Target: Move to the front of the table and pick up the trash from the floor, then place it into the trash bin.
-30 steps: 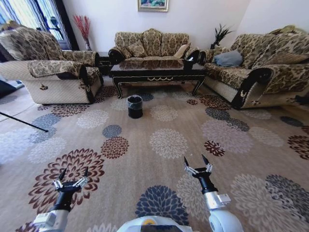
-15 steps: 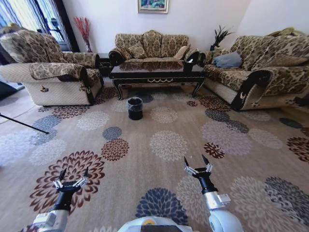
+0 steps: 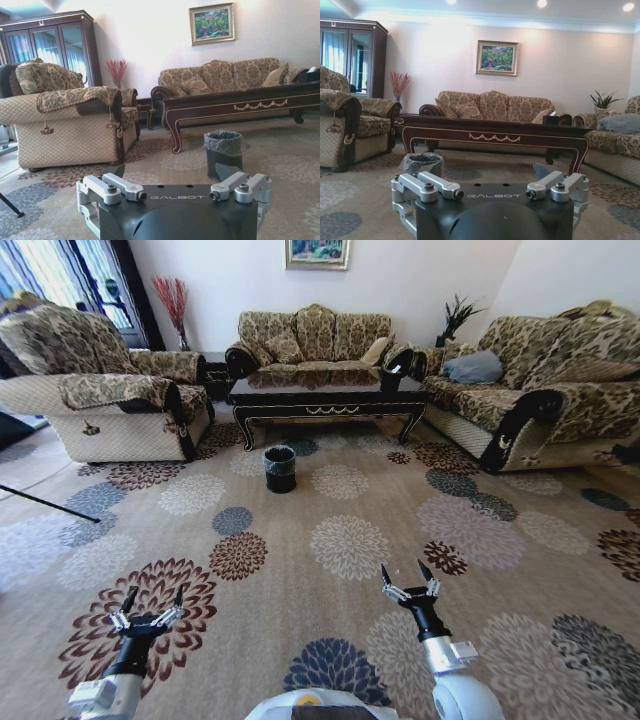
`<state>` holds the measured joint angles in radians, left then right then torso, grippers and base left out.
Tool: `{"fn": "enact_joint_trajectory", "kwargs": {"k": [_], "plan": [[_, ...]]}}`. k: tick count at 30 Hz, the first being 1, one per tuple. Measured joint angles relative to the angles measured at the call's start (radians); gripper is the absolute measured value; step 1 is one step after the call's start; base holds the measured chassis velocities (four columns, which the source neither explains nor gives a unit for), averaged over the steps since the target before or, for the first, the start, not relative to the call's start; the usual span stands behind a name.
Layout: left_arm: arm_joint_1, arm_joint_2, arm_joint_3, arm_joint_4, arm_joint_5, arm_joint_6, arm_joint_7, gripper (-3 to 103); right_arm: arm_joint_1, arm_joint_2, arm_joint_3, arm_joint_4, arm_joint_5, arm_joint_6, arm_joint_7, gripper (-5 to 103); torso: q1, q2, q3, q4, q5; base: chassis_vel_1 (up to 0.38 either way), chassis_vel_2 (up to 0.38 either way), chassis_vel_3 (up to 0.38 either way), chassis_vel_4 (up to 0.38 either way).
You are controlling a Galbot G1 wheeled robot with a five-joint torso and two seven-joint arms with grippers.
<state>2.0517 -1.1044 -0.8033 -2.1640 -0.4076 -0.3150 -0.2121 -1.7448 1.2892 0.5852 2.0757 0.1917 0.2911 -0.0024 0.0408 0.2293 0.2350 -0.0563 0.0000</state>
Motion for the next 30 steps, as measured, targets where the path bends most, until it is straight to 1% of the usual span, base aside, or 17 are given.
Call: {"fn": "enact_joint_trajectory", "kwargs": {"k": [4,7,10,12,16,23,29,30], "plan": [[0.0,0.0,0.0,0.0,0.0,0.0,0.0,100,0.0,0.0,0.0,0.0,0.0,0.0,0.0,100,0.006,0.021,0.014,-0.0001,0.0,0.0,0.0,0.0,0.0],[0.0,0.0,0.0,0.0,0.0,0.0,0.0,100,0.0,0.0,0.0,0.0,0.0,0.0,0.0,100,0.009,0.029,0.02,-0.0001,0.0,0.0,0.0,0.0,0.0],[0.0,0.0,0.0,0.0,0.0,0.0,0.0,100,0.0,0.0,0.0,0.0,0.0,0.0,0.0,100,0.013,0.045,0.032,-0.0001,0.0,0.0,0.0,0.0,0.0],[0.0,0.0,0.0,0.0,0.0,0.0,0.0,100,0.0,0.0,0.0,0.0,0.0,0.0,0.0,100,0.014,0.048,0.034,-0.0001,0.0,0.0,0.0,0.0,0.0],[0.0,0.0,0.0,0.0,0.0,0.0,0.0,100,0.0,0.0,0.0,0.0,0.0,0.0,0.0,100,0.019,0.069,0.05,-0.0002,0.0,0.0,0.0,0.0,0.0],[0.0,0.0,0.0,0.0,0.0,0.0,0.0,100,0.0,0.0,0.0,0.0,0.0,0.0,0.0,100,0.028,0.092,0.064,-0.0001,0.0,0.0,0.0,0.0,0.0],[0.0,0.0,0.0,0.0,0.0,0.0,0.0,100,0.0,0.0,0.0,0.0,0.0,0.0,0.0,100,0.036,0.12,0.084,-0.0001,0.0,0.0,0.0,0.0,0.0],[0.0,0.0,0.0,0.0,0.0,0.0,0.0,100,0.0,0.0,0.0,0.0,0.0,0.0,0.0,100,0.036,0.12,0.084,-0.0001,0.0,0.0,0.0,0.0,0.0]]}}
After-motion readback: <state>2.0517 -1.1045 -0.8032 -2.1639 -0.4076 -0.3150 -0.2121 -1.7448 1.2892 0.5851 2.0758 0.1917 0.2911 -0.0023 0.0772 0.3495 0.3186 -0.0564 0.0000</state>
